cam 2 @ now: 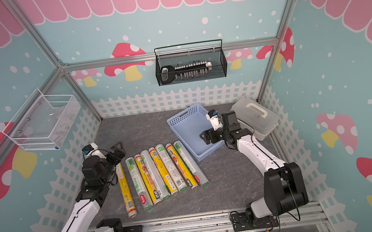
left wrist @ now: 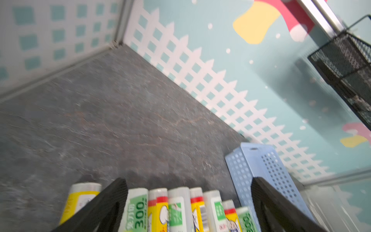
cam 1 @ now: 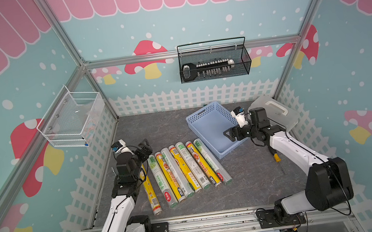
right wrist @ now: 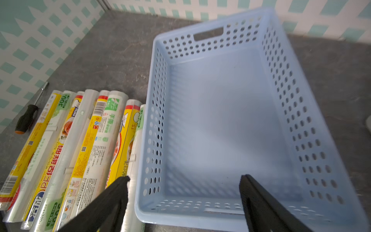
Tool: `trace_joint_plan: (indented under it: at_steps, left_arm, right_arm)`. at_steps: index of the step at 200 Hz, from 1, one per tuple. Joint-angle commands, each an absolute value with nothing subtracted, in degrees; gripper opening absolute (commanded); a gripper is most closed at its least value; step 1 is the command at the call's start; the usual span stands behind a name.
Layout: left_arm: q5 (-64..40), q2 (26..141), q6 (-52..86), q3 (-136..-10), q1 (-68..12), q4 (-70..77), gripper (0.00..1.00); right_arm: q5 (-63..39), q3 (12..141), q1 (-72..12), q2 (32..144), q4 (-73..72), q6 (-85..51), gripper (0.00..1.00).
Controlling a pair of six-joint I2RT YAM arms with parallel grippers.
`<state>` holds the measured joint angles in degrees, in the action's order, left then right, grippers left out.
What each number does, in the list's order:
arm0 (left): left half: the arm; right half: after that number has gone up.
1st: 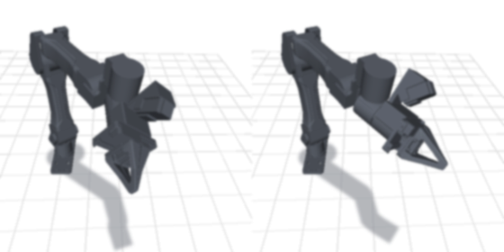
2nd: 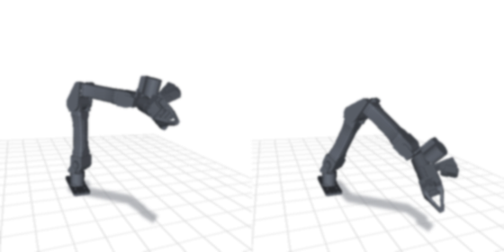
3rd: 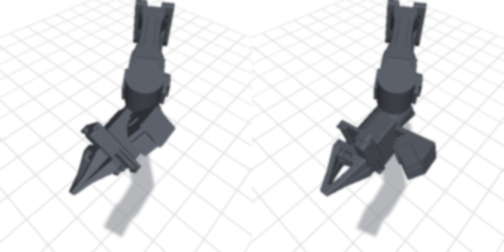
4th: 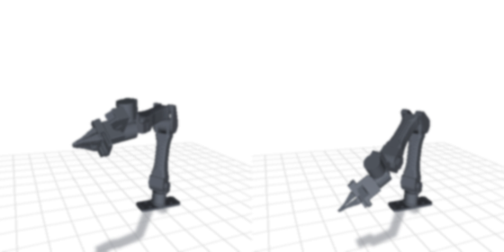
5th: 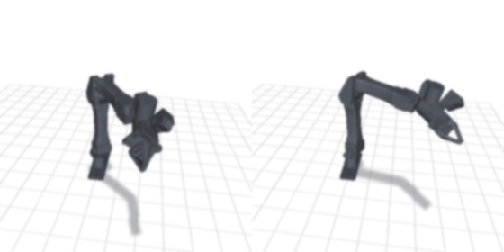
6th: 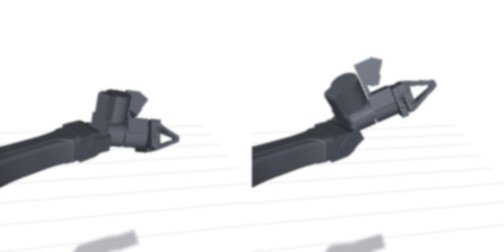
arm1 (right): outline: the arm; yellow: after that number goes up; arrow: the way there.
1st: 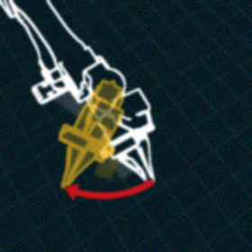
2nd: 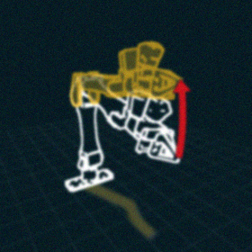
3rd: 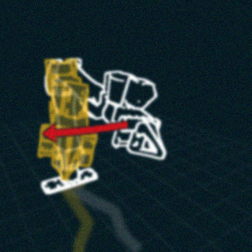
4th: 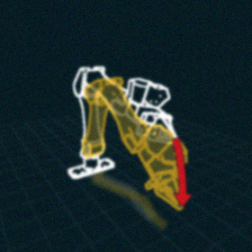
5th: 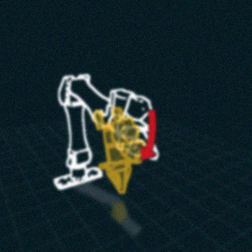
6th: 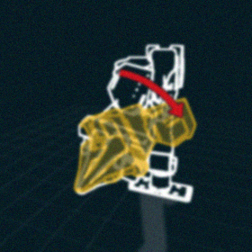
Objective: Put the plastic wrap into the basket
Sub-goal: Move the basket to the center of the board.
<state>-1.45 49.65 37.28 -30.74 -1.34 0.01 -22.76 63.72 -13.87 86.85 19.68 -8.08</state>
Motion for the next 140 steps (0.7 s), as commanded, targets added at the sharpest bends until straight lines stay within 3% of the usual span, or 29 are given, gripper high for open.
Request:
trace_joint_plan:
  at_steps: [1, 55, 94, 140]
  left_arm:
    - [-11.15, 51.81, 38.51, -35.72, -5.5, -10.48, 0.99]
    - [0.5, 55.92, 33.75, -39.96, -25.47, -18.43, 0.99]
    - [3.37, 62.46, 33.51, -44.04, -34.01, -18.76, 0.99]
    - [3.48, 69.75, 33.74, -49.85, -38.21, -18.91, 0.99]
  right_arm:
    - [-17.17, 69.57, -16.35, 92.79, 33.21, -7.48, 0.86]
    - [-4.19, 73.12, -18.54, 99.06, 40.13, -8.94, 0.87]
    - [-4.35, 62.08, -18.54, 90.6, 41.11, -12.36, 0.88]
    - [-6.1, 45.58, -19.73, 74.62, 42.52, -21.13, 0.88]
